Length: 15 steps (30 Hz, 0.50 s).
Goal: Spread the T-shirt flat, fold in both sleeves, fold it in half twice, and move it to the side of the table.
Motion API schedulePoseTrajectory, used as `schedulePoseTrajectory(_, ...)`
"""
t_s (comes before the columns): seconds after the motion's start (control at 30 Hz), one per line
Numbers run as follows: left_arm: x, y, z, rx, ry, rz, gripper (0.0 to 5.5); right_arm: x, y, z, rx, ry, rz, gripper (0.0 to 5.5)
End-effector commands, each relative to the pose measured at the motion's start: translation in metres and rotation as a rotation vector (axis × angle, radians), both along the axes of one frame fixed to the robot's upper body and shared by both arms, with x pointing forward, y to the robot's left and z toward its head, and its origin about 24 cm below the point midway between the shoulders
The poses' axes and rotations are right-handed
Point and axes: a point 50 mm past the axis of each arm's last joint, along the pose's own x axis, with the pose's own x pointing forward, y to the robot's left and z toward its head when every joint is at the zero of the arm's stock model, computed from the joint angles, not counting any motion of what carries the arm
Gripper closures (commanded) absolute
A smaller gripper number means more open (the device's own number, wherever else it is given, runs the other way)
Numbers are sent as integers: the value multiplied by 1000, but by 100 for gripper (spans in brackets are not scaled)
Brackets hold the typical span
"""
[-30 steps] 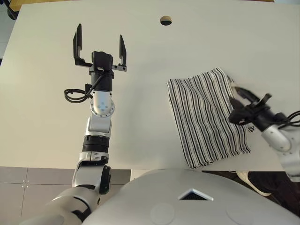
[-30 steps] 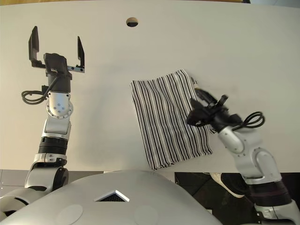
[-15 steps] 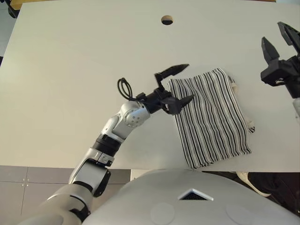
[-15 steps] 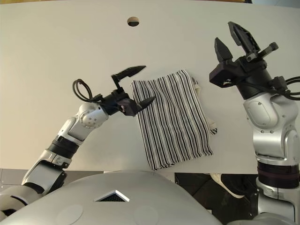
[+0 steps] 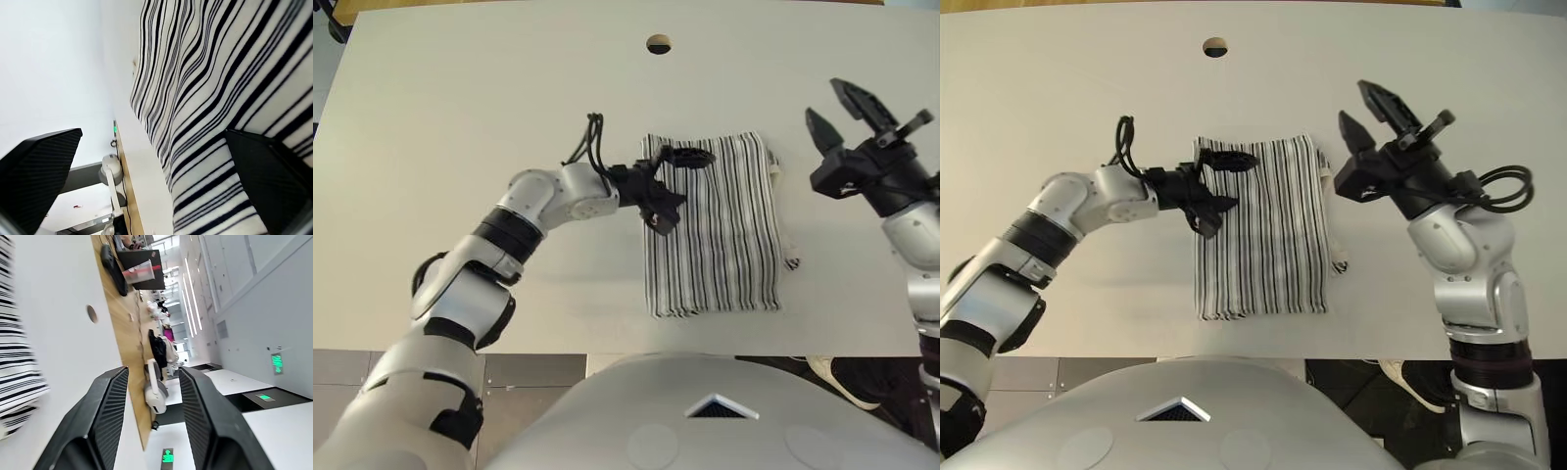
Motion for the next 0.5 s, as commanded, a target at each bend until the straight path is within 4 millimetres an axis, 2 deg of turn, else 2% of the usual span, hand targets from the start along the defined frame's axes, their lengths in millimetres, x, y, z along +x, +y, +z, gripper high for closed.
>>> schedulePoseTrajectory(0.03,5,34,-19,159,42,6,3,3,7,-7,-16,27,32,361)
schedulePoseTrajectory(0.17,17,28,-4,36,-16,17,3,3,15,-15,-9,53,59,361)
schedulePoseTrajectory(0.27,25,34,8,-71,-78,81,3,3,15,-21,-1,63,58,361)
schedulePoseTrajectory(0.37,18,45,32,-393,-63,194,3,4,6,-25,16,67,34,361)
schedulePoseTrajectory(0.47,6,68,57,-705,-45,344,3,2,-5,-36,11,101,17,361)
schedulePoseTrajectory(0.5,0,76,62,-779,-18,377,28,2,-8,-39,9,111,11,361)
